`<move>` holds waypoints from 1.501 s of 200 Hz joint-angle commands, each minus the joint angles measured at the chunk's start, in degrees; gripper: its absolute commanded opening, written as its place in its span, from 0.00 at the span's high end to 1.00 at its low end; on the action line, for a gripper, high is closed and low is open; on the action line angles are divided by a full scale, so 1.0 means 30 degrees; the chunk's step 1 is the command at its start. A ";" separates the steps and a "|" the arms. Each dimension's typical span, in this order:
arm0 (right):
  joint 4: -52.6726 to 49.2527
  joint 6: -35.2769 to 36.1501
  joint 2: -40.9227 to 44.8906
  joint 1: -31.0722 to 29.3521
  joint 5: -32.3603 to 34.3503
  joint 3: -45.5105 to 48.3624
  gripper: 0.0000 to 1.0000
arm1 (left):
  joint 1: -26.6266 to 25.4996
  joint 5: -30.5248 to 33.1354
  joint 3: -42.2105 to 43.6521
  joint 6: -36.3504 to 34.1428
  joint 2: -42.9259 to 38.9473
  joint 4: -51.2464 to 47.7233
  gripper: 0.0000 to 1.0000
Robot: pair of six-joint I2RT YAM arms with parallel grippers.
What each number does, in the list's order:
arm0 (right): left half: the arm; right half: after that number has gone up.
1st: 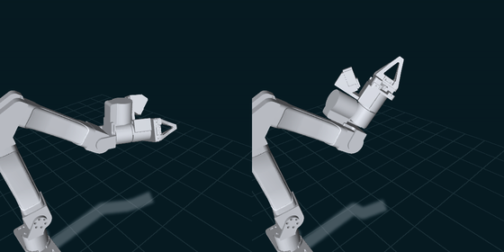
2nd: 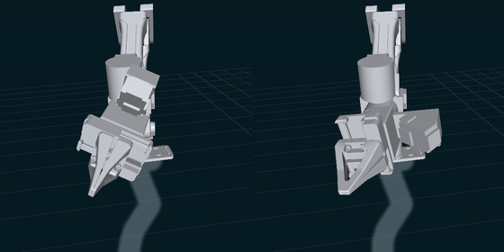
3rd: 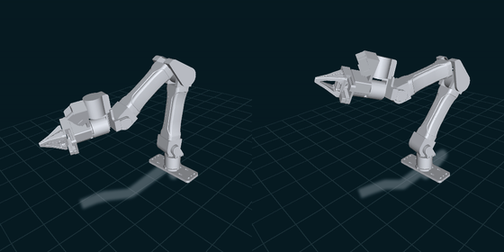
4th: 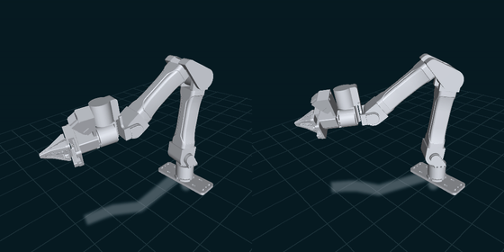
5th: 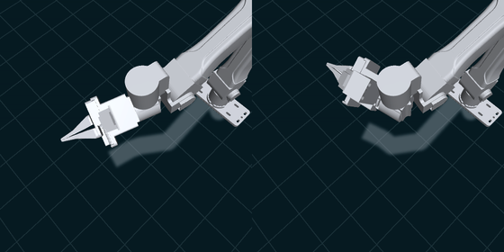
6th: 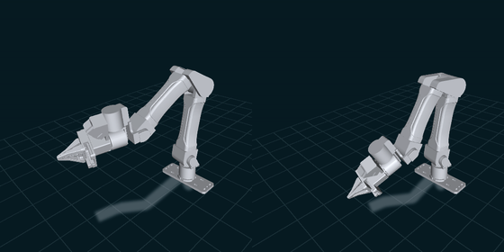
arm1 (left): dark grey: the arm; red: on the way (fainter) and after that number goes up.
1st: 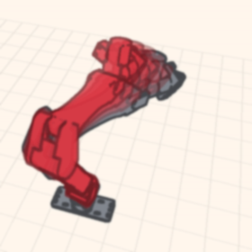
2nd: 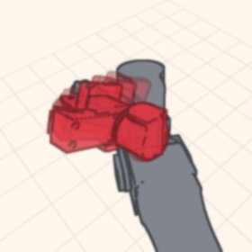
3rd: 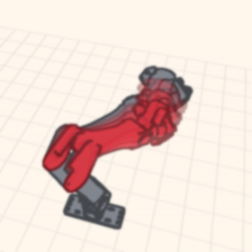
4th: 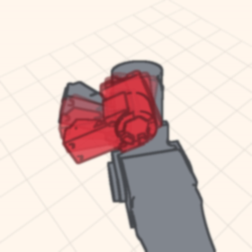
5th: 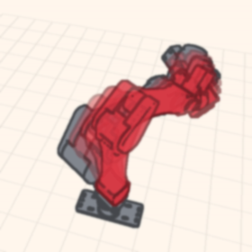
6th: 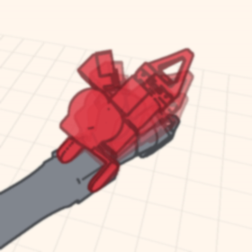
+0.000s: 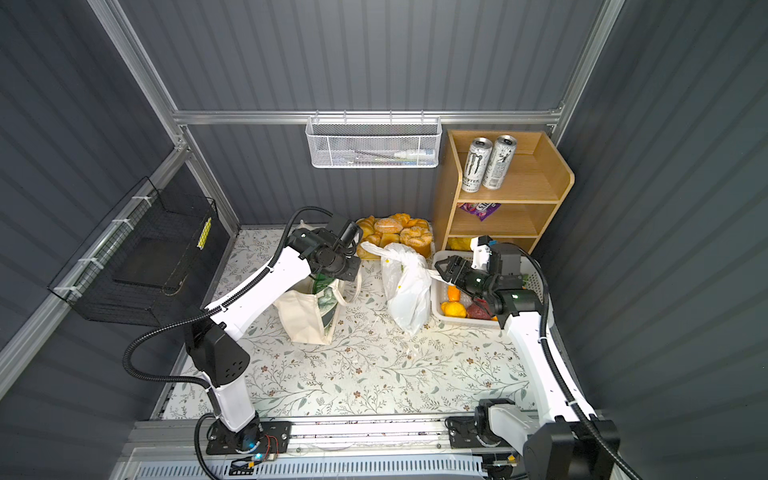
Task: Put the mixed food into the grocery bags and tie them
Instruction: 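Reach the left gripper to the knotted white bag and grasp its knot, then lift the white bag with the left gripper and swing it over the tote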
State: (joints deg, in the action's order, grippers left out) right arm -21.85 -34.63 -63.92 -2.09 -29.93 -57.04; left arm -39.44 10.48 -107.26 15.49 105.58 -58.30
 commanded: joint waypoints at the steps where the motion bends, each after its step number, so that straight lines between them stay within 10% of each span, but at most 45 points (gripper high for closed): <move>1: 0.0108 0.0466 0.0037 -0.0114 0.0323 -0.0470 0.25 | -0.0212 -0.0217 0.0036 0.1316 -0.0580 0.1256 0.76; 26: -0.0042 0.0763 0.0052 -0.0119 0.0550 -0.0591 0.24 | -0.0213 0.2261 -0.1022 0.0523 -0.0817 0.0404 0.39; 52: -0.0869 0.1331 0.0037 -0.0097 0.1072 -0.0818 0.22 | -0.0212 0.2577 -0.2238 -0.0378 -0.1969 0.0696 0.22; 118: -0.2220 0.2590 0.0037 0.0662 0.1917 -0.1306 0.17 | -0.2651 0.1127 -0.9582 -0.0261 0.3213 -0.0993 0.16; 300: -0.1280 0.1541 0.1443 0.1809 0.0239 0.1463 0.16 | -0.4197 0.2026 -0.9021 0.6259 0.9528 0.5297 0.04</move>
State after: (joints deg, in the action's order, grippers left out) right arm -26.52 -29.56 -60.34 3.25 -27.75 -53.01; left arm -51.79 16.29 -133.38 32.12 131.24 -43.66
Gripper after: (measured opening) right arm 0.839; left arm 0.956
